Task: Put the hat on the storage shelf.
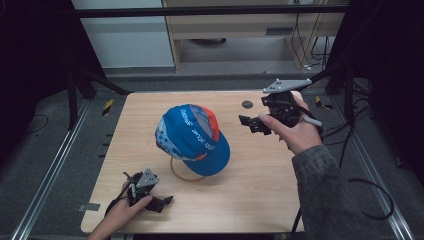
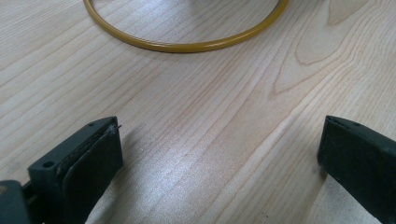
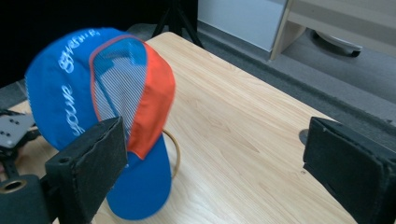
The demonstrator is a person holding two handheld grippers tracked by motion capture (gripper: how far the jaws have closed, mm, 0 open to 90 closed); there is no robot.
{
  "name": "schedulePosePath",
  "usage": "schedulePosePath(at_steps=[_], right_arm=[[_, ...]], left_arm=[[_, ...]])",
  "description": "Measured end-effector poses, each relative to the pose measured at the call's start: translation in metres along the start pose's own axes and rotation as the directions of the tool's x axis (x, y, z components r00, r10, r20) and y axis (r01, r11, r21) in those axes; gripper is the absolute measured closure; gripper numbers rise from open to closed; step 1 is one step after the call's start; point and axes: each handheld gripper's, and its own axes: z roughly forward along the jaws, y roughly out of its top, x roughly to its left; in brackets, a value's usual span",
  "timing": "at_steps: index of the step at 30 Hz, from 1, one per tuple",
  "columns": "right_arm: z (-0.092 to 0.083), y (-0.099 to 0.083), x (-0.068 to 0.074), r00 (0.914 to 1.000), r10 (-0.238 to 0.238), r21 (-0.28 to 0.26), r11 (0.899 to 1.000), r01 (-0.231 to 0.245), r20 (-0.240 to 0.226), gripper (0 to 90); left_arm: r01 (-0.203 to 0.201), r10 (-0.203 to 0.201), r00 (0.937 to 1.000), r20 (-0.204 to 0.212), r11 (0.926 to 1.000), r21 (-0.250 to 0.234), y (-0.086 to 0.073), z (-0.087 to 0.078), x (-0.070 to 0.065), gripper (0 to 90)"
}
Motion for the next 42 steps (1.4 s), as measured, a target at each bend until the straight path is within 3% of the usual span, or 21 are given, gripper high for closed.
schedulePosePath(at_steps=[8, 16, 21, 33, 42], right_arm=[[-0.005, -0.043, -0.017, 0.9975, 0.047, 0.018, 0.999, -0.048, 0.053, 11.4], [0.010, -0.095, -0.025, 0.9924, 0.073, 0.080, 0.993, -0.081, 0.099, 14.2], [0.020, -0.119, -0.025, 0.9896, 0.086, 0.090, 0.991, -0.096, 0.115, 13.8], [0.038, -0.167, -0.025, 0.9838, 0.121, 0.136, 0.981, -0.139, 0.133, 13.7], [0.046, -0.190, -0.026, 0.9778, 0.153, 0.147, 0.974, -0.174, 0.143, 13.7]], left_arm=[[-0.003, 0.003, 1.0000, 0.001, 1.0000, 0.005, 0.000, 0.000, 0.000, 0.0], [-0.001, 0.001, 1.0000, 0.001, 1.0000, 0.003, 0.000, 0.000, 0.000, 0.0], [0.000, 0.000, 1.0000, 0.001, 1.0000, 0.003, 0.000, 0.000, 0.000, 0.0], [0.000, 0.000, 1.0000, 0.001, 1.0000, 0.002, 0.000, 0.000, 0.000, 0.0], [-0.001, 0.001, 1.0000, 0.001, 1.0000, 0.003, 0.000, 0.000, 0.000, 0.0]])
